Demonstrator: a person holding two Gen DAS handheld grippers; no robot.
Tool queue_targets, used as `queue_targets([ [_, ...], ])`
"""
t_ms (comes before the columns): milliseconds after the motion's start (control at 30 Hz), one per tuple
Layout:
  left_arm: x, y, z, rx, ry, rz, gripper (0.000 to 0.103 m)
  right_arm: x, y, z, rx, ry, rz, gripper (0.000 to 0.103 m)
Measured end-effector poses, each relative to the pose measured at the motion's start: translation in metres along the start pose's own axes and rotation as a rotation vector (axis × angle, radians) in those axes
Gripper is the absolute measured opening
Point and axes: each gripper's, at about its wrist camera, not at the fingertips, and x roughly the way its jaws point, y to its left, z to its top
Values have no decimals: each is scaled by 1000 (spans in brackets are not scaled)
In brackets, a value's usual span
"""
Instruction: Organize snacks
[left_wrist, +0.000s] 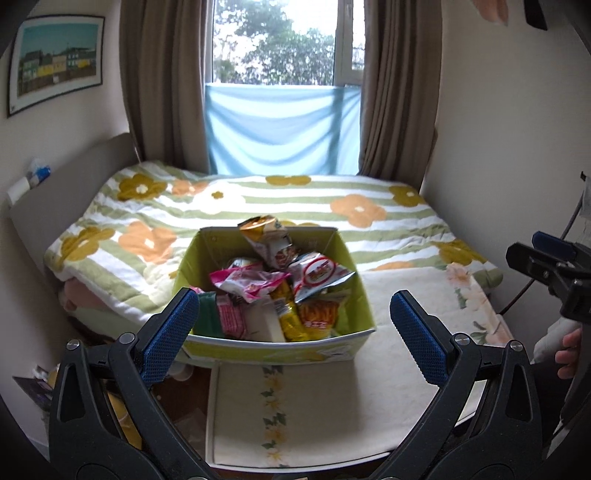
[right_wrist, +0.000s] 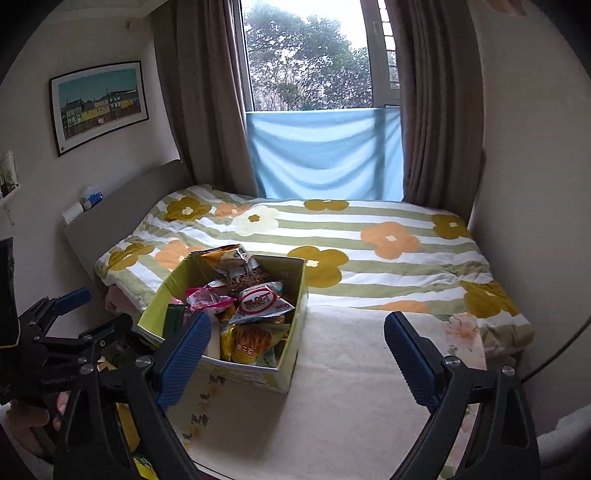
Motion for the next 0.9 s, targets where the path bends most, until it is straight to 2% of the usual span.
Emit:
queue_targets([
  [133, -32, -19, -8, 7, -54, -4, 103, -32, -8, -14, 15, -45, -42, 94],
  [233, -48, -29, -12, 5, -81, -3, 103, -47, -14, -23, 33, -73, -66, 103],
  [367, -62, -37, -19, 8, -108, 11, 103, -60, -21, -34, 51, -97, -111, 103],
  [500, -71, -42, -25, 8, -123, 29, 103, -68, -26, -42, 58, -109, -147, 103],
  [900, -77, -48, -27, 11, -137, 38, 103, -77, -33, -49, 70, -122, -170, 103],
])
